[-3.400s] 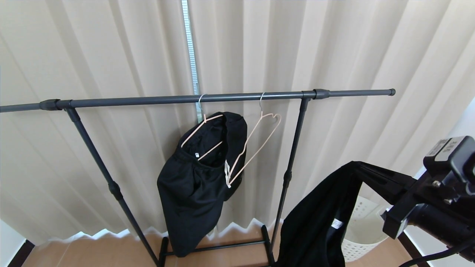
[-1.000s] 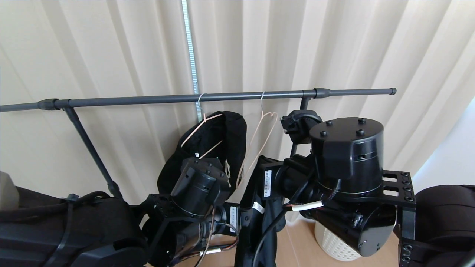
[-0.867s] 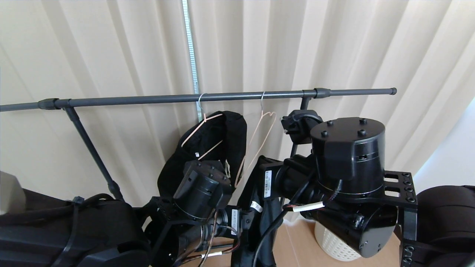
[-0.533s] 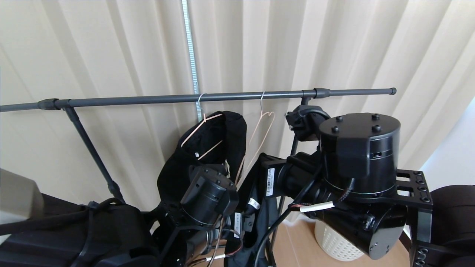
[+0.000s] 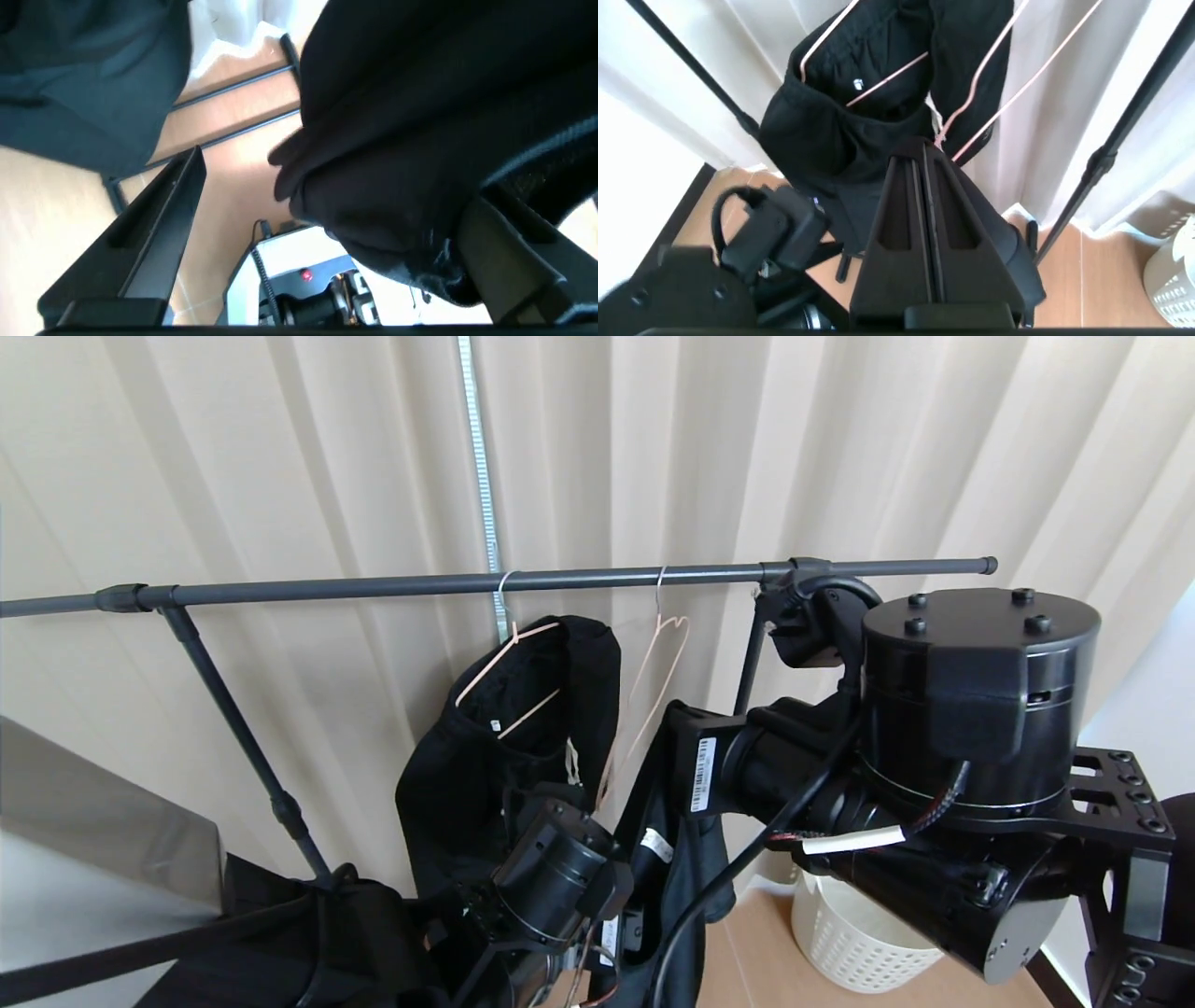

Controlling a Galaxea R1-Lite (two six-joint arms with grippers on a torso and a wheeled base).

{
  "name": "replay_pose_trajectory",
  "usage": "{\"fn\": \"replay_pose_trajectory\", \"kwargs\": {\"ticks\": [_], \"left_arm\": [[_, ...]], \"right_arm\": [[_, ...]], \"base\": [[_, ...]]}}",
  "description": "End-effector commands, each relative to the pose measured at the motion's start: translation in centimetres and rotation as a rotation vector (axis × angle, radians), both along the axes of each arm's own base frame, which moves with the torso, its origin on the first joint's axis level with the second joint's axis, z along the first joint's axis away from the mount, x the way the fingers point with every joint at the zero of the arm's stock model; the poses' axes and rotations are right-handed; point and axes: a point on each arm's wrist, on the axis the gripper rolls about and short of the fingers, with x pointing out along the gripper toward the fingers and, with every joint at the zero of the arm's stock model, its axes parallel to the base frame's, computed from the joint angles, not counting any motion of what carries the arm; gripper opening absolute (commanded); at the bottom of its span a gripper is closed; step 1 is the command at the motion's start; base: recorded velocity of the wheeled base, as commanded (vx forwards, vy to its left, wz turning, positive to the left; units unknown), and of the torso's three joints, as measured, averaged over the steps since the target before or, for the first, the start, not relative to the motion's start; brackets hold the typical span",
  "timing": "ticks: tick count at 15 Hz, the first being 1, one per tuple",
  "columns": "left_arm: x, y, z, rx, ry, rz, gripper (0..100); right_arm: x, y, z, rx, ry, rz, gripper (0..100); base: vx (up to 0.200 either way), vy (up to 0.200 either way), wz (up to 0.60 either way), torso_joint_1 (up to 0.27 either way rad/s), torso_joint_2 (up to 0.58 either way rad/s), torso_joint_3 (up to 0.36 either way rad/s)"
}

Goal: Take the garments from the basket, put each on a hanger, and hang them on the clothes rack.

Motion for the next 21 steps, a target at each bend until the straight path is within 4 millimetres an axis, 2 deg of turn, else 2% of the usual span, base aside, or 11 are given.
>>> {"fn": "replay_pose_trajectory", "kwargs": {"ticks": [1,5,6,10,13,17,19,21], "left_arm": [[-0.2,0.0,-0.7,0.006,0.004,-0.007,100],[-0.3,0.1,-0.8,0.008,0.002,-0.007,100],[-0.3,0.1,-0.7,0.004,0.002,-0.007,0],[-0.5,0.6,1.1,-0.039,-0.033,-0.004,0],[0.8,2.6,3.7,-0.099,-0.09,0.057,0],[1.7,4.8,8.8,-0.16,-0.158,0.051,0],[2.4,5.6,11.2,-0.158,-0.11,0.026,0],[2.8,5.5,13.4,-0.141,-0.05,0.005,0]], "right_arm": [[0.3,-0.4,0.3,0.009,-0.006,-0.016,0],[1.5,-1.5,0.5,0.008,-0.011,-0.066,0],[1.9,-1.8,0.4,0.007,-0.012,-0.086,0],[3.2,-3.2,0.2,-0.03,-0.018,-0.14,0],[4.3,-4.9,-0.7,-0.115,-0.015,-0.187,0],[2.1,-7.0,-1.9,-0.327,-0.044,-0.123,0],[0.9,-7.9,-2.6,-0.449,-0.059,-0.081,0],[0.4,-8.1,-2.6,-0.503,-0.077,-0.062,0]], "base": [[0.0,0.0,0.0,0.0,0.0,0.0],[0.0,0.0,0.0,0.0,0.0,0.0],[0.0,0.0,0.0,0.0,0.0,0.0],[0.0,0.0,0.0,0.0,0.0,0.0],[0.0,0.0,0.0,0.0,0.0,0.0],[0.0,0.0,0.0,0.0,0.0,0.0],[0.0,0.0,0.0,0.0,0.0,0.0],[0.0,0.0,0.0,0.0,0.0,0.0]]}}
